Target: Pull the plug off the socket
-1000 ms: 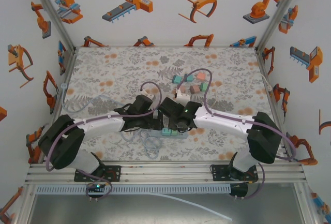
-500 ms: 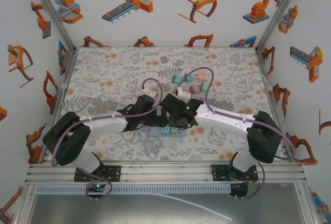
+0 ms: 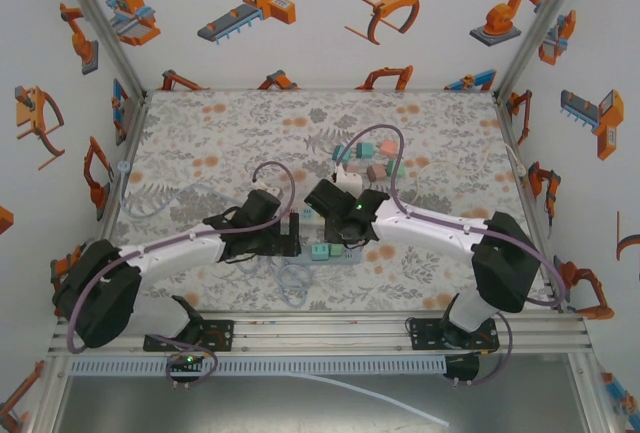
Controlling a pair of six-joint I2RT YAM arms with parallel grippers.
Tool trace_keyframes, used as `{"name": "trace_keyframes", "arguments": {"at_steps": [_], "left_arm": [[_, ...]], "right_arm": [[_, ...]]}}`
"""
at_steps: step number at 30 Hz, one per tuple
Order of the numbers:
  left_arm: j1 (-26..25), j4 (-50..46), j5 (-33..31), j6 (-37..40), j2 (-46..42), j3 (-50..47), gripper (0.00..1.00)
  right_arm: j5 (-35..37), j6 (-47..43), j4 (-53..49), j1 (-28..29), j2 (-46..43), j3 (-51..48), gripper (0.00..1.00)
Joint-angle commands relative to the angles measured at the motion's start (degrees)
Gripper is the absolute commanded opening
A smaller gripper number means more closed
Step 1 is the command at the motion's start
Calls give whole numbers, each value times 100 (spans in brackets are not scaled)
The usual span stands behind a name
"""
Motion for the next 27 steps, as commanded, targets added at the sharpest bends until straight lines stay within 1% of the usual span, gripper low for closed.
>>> {"name": "trace_keyframes", "arguments": {"at_steps": [1,4,9,13,18,21,24,27], "left_arm": [[314,-1108,-75,149,-386,196,97],[499,-1312,-52,212,-800,306,97],[641,-1479,305,410,-1522,542,97],[648,-1472,749,786,-2151,720,97],[654,-1475,1099,1364,-2777,952,97],[647,-1483,1383,1710,-3042,1069,97],[645,-1429,1713,1895,-3239,1116,97],[637,-1355,2036,1954,-3388,1104,97]], "right_arm": [[94,-70,282,22,-291,-4,5],[277,-161,239,14,-414,65,5],[415,-268,241,-51,-619,219,6],[610,-469,300,-150,-788,382,6],[668,-757,738,-490,-911,544,6],[329,-780,1285,-931,-988,445,6],[-393,-605,2214,-1531,-982,184,5],[-1059,-357,2963,-2072,-728,112,5]]}}
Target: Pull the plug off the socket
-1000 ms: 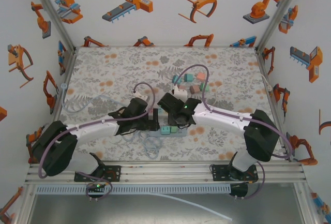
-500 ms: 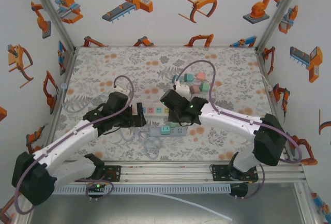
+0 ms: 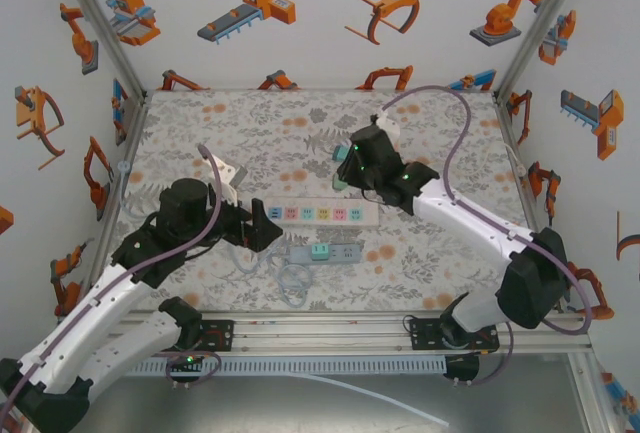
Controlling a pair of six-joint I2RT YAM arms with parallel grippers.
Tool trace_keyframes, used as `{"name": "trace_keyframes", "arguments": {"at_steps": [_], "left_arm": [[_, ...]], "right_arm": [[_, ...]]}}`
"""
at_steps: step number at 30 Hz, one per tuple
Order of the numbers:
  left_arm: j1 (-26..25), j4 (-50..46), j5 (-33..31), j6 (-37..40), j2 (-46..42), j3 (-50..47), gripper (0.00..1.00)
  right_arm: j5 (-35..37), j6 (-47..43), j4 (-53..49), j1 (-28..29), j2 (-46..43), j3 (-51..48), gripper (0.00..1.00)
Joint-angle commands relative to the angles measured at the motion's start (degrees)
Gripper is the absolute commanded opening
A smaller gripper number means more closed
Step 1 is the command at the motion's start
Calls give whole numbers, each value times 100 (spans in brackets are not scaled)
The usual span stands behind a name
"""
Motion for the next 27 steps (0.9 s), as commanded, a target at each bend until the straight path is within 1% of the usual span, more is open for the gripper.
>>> {"name": "trace_keyframes", "arguments": {"at_steps": [1,4,9,16,22,27], "left_arm": [[15,-2,570,338,-149,105,97],[19,-8,673,257,-262,74,97],[6,-14,749,20,-454,-8,97],[8,-25,712,-164,-637,-60,97],[5,-55,583,-227,-824,-194,97],[0,-106,497,-169,-846,-210,97]], "right_arm": [[-811,329,1227,-454,241,-62,5],[-1127,439,1523,-767,701,128,5],[-1470,641,1922,-1033,1581,440,6],[-1809,468,2376,-1057,2817,980,8],[-1945,450,2603,-1057,3379,1157,11],[-2017,450,2643,-1048,3602,1114,15]]}}
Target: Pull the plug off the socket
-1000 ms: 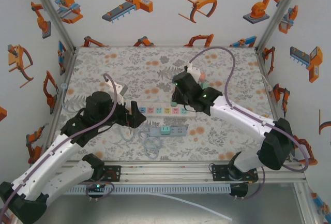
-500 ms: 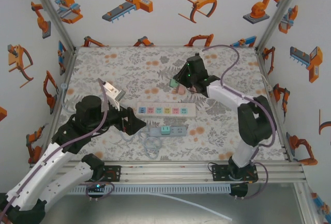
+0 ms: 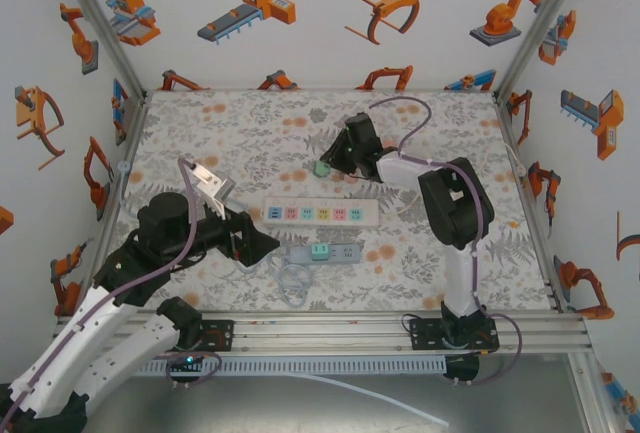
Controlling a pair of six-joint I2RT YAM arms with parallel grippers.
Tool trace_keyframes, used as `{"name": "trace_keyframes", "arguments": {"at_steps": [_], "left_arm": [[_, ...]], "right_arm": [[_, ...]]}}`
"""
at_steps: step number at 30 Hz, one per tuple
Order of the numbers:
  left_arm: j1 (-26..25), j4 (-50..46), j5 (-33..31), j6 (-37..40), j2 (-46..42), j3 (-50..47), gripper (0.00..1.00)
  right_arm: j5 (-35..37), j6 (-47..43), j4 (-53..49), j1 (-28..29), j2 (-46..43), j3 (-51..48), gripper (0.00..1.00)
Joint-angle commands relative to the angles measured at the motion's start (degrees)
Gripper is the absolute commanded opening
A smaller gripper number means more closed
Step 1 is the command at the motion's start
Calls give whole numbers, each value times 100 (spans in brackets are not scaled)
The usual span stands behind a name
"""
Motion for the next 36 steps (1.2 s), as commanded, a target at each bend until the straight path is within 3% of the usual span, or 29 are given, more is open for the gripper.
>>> {"name": "trace_keyframes", "arguments": {"at_steps": [1,10,26,36], "left_arm": [[4,-50,-81,-34,-29,-62,97],[-3,36,-66,-102,192,-71,97],[-3,91,-296,-208,185,-195,97],[5,-146,-872,-468,296,-199,97]], "right_arm": [[-81,-10,201,1,94,115,17],[37,-181,-2,1,123,-4,40],[264,-545,-114,-8,-284,-231,47],[473,-1156,-233,1,-1485,-633,48]]}}
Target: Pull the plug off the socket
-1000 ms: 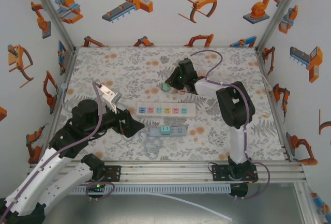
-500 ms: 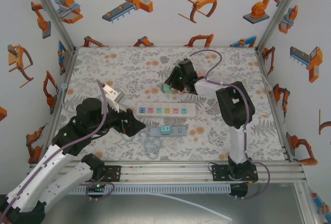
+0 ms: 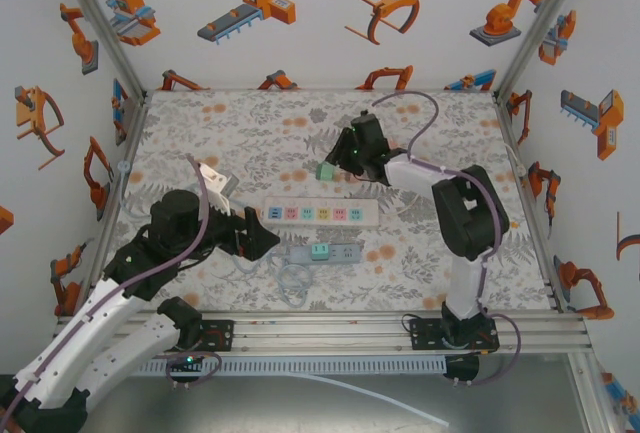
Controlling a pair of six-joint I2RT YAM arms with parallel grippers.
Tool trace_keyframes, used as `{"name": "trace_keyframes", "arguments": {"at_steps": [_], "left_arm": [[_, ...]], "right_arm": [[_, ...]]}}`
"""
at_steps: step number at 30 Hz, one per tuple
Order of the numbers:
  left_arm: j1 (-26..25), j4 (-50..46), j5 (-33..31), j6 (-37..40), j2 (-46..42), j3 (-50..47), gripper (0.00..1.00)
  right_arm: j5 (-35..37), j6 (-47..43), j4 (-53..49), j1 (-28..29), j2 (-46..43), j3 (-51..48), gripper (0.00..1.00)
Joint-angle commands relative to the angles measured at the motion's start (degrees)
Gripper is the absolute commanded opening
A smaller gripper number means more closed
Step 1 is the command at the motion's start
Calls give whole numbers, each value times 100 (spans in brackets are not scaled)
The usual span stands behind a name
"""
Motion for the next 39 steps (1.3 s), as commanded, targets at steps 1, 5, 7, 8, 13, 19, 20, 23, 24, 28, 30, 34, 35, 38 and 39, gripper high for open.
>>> {"name": "trace_keyframes", "arguments": {"at_steps": [1,5,7,8,13,19,20,23,24,28,30,34,35,38,39], "left_arm": [[0,-139,-428,-287,35,-59,97],[14,-242,-956,-700,145,-160,97],[7,-180,-1027,-876,222,-272,97],[10,-132,-1051,-971,269,-325,97],[8,-17,-1167,-1388,640,-522,97],[5,-166,-1233,-1517,1285,-508,97],[6,-149,-1243,-1517,1370,-521,97],[10,78,-1223,-1550,1503,-665,97],[8,183,-1191,-1570,1519,-736,97],[5,397,-1164,-1657,1543,-1000,97],[5,437,-1195,-1664,1565,-1091,97],[5,485,-1263,-1642,1626,-1182,97],[9,511,-1265,-1646,1648,-1206,97],[8,627,-1253,-1658,1692,-1280,97],[6,652,-1257,-1658,1713,-1303,97]], "right_arm": [[182,-581,104,-3,-793,-215,48],[70,-1620,101,58,-1648,-529,48],[0,-2217,69,138,-2066,-708,47],[-34,-2531,34,199,-2285,-804,48],[231,-4372,-167,911,-3181,-1341,49],[1878,-3608,-1839,2057,-3156,-905,50],[2027,-2847,-2317,2142,-3020,-685,50],[1837,-1133,-3021,2326,-2664,-474,50],[1806,-770,-3140,2428,-2544,-462,50],[1886,-58,-3449,2808,-2237,-400,53],[1898,106,-3595,2966,-2122,-369,55],[2009,346,-3827,3137,-2025,-441,61],[2039,370,-3858,3172,-2005,-470,62],[2020,359,-3936,3222,-1912,-515,63],[1987,337,-3957,3235,-1869,-501,64]]}}
